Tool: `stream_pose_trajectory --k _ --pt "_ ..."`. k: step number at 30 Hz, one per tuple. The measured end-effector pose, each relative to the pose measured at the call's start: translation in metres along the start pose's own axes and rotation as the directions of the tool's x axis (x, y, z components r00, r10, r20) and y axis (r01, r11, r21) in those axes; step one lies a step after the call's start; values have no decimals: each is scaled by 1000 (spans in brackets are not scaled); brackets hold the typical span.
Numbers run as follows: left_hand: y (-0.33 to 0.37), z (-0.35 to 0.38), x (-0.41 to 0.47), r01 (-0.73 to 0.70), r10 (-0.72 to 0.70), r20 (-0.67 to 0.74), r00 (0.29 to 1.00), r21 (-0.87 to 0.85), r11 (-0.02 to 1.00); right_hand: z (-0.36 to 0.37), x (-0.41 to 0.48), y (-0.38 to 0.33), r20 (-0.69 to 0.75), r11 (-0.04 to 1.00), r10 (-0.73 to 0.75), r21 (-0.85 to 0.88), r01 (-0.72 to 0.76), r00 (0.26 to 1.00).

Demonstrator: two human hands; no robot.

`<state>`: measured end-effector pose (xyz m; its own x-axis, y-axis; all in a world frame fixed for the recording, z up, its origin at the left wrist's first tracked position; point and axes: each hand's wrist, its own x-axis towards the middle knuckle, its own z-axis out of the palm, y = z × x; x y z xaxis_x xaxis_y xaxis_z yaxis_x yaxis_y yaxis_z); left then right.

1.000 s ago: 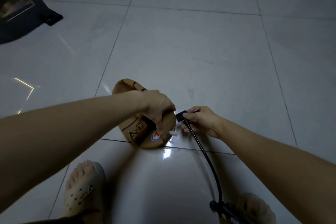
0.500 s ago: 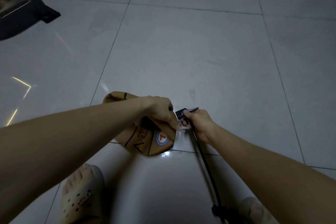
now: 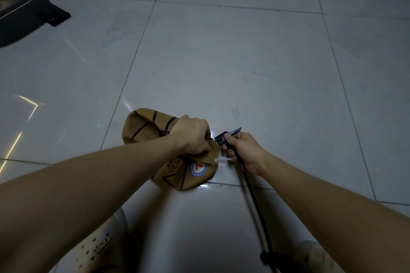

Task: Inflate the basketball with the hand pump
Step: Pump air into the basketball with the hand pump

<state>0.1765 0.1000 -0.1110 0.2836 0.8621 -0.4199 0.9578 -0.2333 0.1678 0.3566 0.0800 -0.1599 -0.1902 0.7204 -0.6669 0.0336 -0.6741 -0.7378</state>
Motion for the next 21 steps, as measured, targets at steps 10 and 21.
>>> stream_pose_trajectory --k 10,21 --pt "-8 18 5 -2 -4 -51 999 -123 992 2 -3 -1 -24 998 -42 -52 41 999" --pt "-4 42 4 83 -130 -210 969 -217 973 9 -9 9 -61 992 -63 -115 56 996"
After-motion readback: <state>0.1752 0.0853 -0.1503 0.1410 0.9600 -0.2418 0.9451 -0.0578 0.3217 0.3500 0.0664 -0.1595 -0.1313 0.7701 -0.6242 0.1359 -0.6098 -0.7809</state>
